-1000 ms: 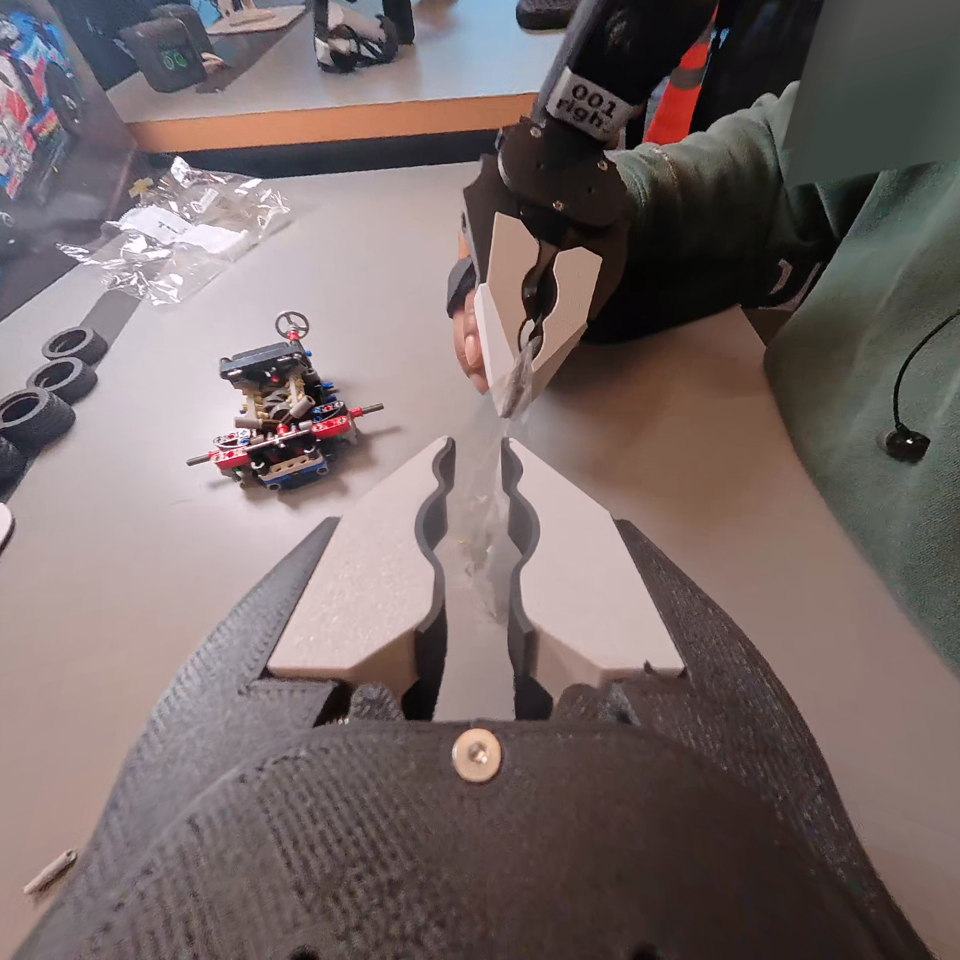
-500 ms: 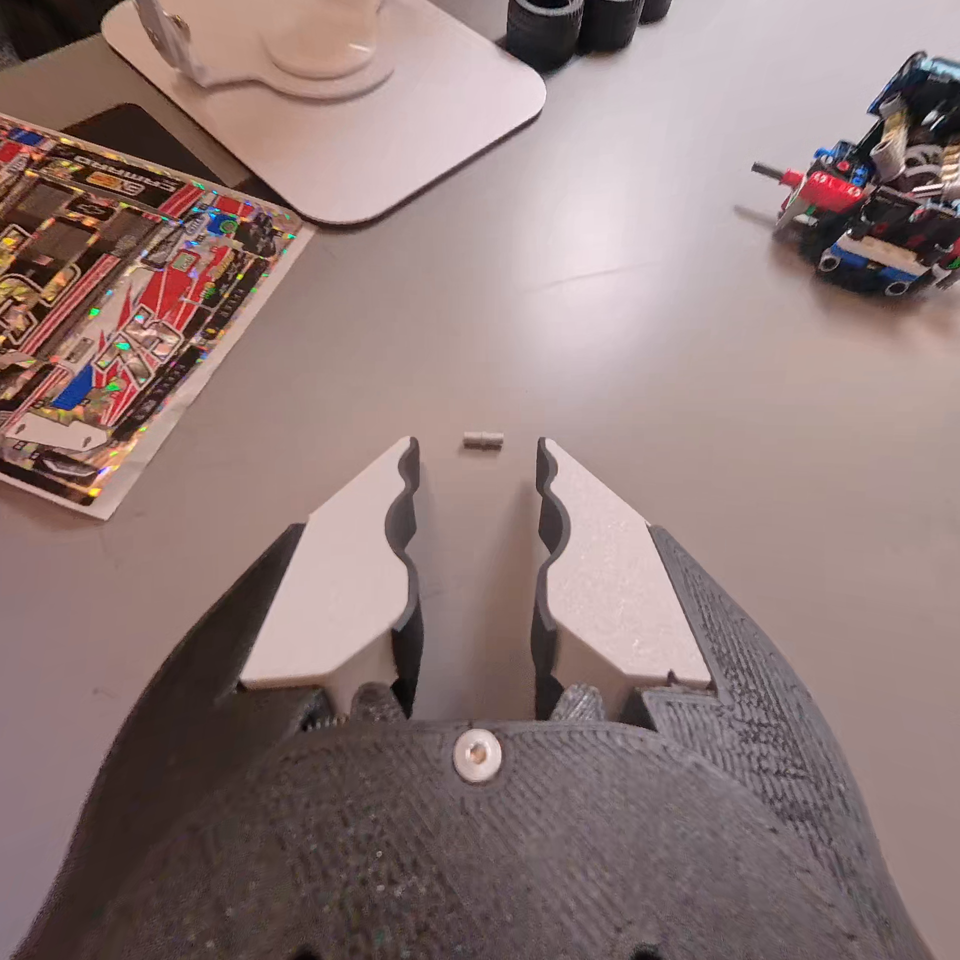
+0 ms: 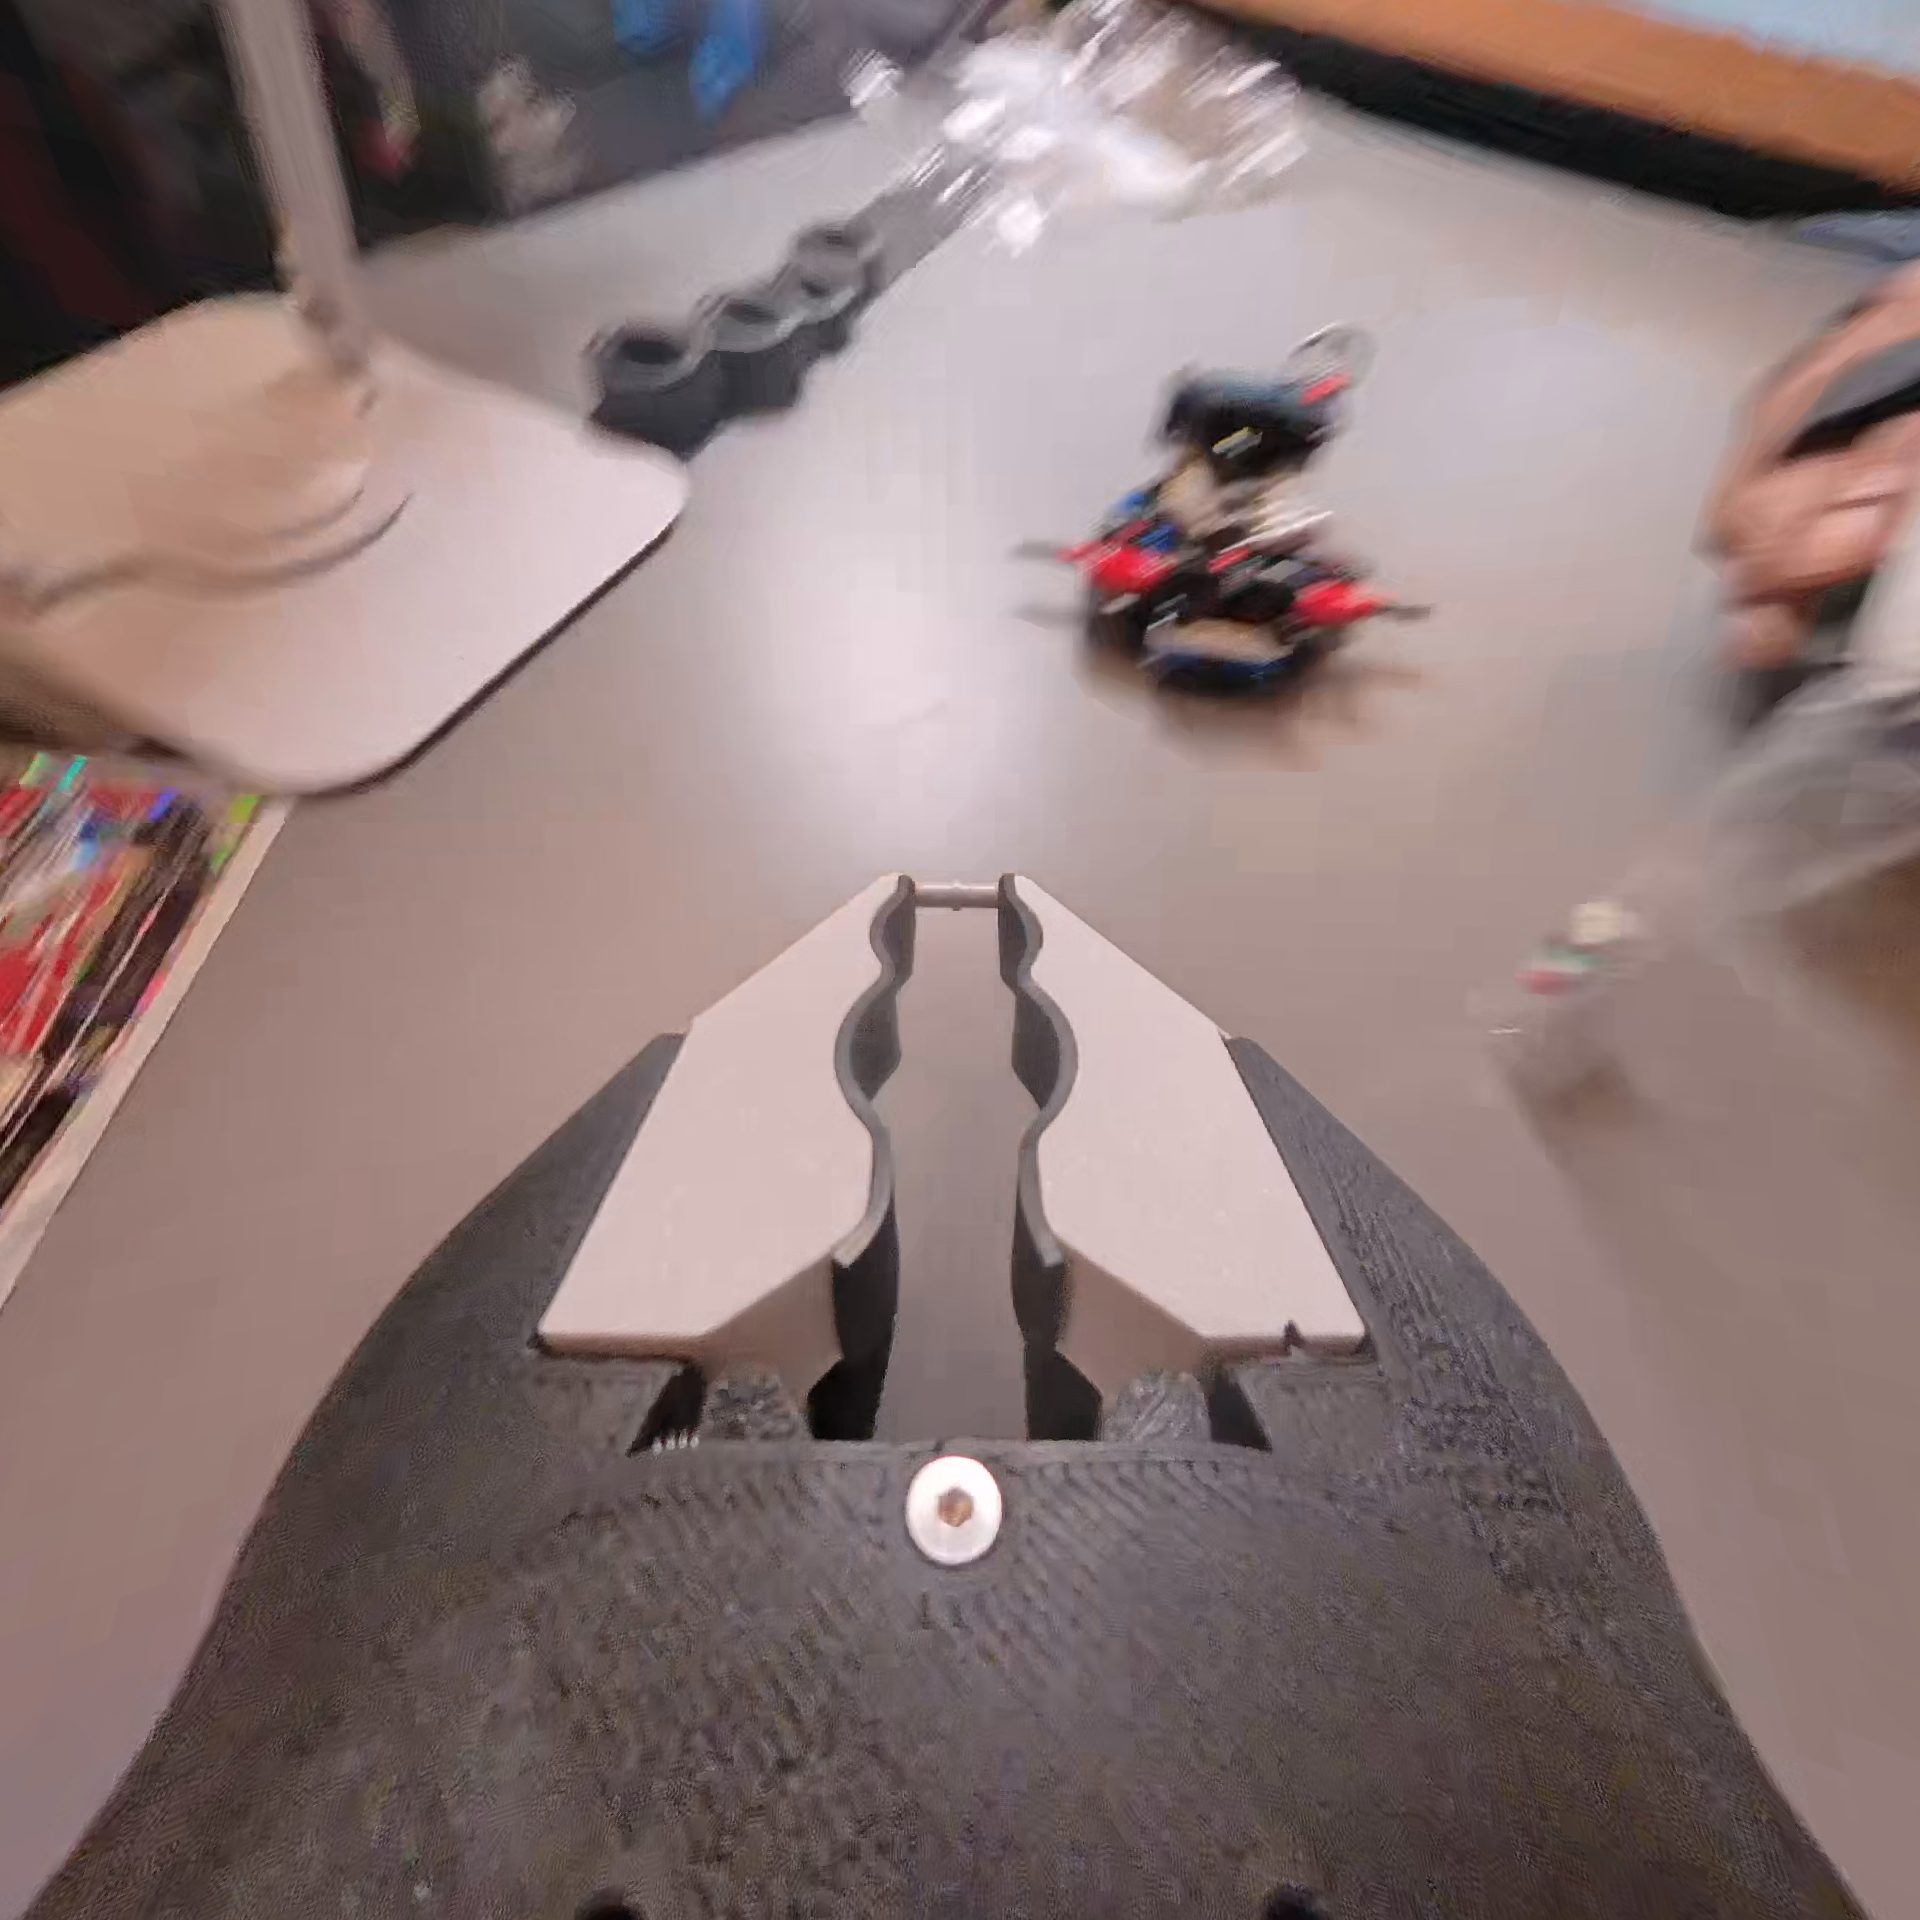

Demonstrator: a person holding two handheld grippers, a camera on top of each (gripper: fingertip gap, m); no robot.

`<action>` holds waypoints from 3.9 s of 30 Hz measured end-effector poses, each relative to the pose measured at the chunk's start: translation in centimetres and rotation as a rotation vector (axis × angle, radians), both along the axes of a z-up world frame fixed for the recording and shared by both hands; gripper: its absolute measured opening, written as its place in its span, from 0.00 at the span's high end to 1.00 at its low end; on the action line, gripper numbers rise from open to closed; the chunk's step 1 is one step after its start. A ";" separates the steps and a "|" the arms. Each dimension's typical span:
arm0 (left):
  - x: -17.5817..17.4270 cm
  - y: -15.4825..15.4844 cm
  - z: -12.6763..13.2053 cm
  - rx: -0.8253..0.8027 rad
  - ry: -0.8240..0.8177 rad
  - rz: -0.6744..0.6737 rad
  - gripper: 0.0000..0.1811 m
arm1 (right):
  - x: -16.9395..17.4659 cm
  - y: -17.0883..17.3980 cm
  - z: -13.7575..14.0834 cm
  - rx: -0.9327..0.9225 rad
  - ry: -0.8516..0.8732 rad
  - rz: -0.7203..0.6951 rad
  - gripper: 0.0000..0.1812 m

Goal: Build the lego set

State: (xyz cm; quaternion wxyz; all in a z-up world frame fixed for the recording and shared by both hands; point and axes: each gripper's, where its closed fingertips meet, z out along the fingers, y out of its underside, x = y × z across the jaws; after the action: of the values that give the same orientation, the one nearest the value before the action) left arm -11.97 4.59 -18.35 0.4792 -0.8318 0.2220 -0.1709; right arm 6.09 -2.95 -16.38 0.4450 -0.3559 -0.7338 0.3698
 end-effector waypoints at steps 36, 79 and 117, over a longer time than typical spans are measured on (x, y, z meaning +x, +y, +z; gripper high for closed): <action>15.7 -10.2 2.8 -0.008 -0.205 -0.626 1.00 | 1.5 0.2 2.3 -0.306 -0.023 0.076 1.00; 10.5 -8.6 0.0 -0.138 -0.221 -0.161 0.70 | 19.0 40.4 1.3 -0.769 -0.059 -1.072 1.00; 3.0 -11.6 14.3 0.506 -0.163 0.257 0.94 | -9.8 2.2 13.5 -0.379 0.080 -0.223 0.80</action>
State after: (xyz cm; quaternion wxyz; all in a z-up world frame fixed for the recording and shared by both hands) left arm -8.97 -7.01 -4.03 0.7053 -0.6907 0.1114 -0.1142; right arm -3.71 -0.75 -2.92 0.4371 -0.4971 -0.5891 0.4635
